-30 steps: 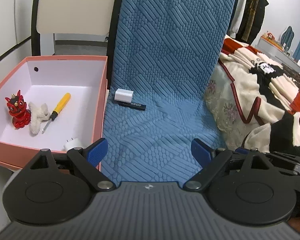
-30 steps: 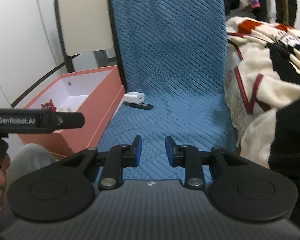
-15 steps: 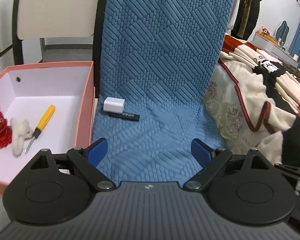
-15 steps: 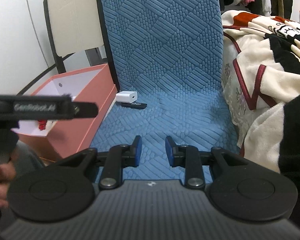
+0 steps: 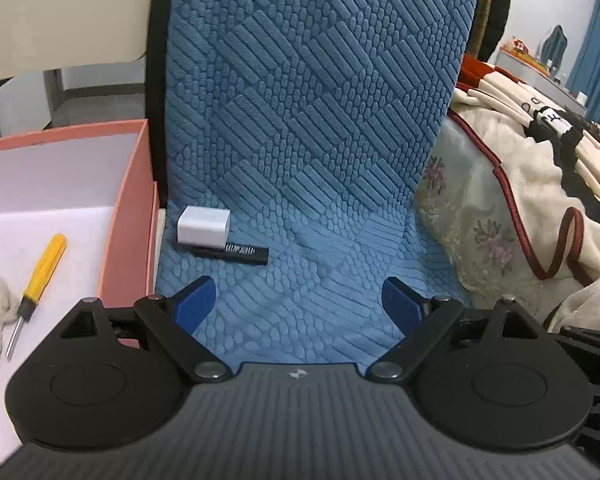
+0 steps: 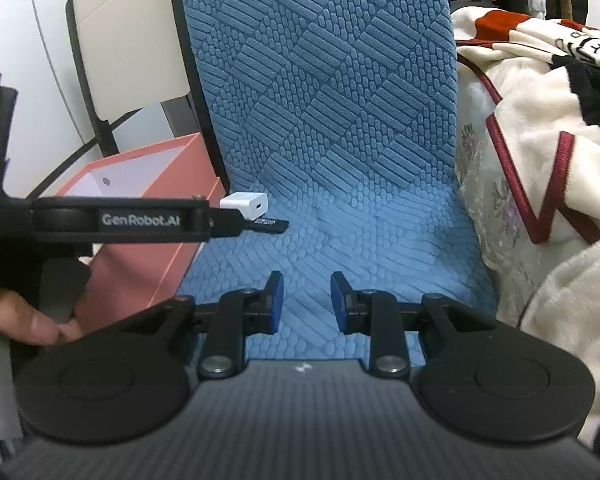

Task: Organize rigid objects
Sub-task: 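Withdraw both open grippers from the box back toward the cushion, then grasp the white charger with the left gripper while the right gripper grasps the black USB stick, then lift the charger with the left gripper while the right gripper lifts the USB stick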

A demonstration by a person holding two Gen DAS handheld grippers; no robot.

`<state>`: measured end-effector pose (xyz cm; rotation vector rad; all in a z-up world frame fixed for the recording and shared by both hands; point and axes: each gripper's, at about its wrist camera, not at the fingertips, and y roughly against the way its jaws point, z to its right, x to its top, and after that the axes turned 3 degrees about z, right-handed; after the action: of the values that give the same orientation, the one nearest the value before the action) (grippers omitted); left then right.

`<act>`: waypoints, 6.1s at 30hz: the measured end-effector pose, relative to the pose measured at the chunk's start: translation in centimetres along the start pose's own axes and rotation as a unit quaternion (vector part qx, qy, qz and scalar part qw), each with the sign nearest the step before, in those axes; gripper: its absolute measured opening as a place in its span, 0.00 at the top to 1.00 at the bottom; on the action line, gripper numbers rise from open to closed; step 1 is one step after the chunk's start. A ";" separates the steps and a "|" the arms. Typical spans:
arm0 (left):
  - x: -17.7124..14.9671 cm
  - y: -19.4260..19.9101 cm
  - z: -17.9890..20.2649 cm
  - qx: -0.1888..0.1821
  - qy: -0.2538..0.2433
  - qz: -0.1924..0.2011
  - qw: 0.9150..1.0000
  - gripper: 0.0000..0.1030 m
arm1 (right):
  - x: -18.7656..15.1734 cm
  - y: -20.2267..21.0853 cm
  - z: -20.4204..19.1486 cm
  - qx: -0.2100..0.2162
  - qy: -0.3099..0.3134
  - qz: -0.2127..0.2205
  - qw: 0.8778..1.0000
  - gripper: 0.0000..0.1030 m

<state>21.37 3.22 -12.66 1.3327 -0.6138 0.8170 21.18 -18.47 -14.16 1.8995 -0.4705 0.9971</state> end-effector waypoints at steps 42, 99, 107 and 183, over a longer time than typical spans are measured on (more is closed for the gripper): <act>6.9 -15.6 -5.0 0.058 -0.020 -0.129 0.990 0.27 | 4.4 -22.4 -2.5 0.183 0.207 -0.091 0.957 0.59; 3.3 -14.3 -4.6 0.091 -0.052 -0.123 0.987 0.42 | 4.2 -11.8 -0.3 0.036 0.104 -0.198 0.974 0.73; 2.1 -11.9 -4.2 0.068 -0.040 -0.126 0.989 0.42 | 2.6 -9.9 -0.6 -0.018 0.044 -0.209 0.977 0.73; -6.7 -1.5 -2.1 -0.038 0.068 -0.184 0.980 0.39 | -4.5 -2.8 -2.3 -0.124 -0.018 -0.125 0.984 0.74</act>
<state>18.50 4.13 -19.20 1.2596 -0.2752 0.5687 19.28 -15.39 -18.71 1.7048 -0.3487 0.7070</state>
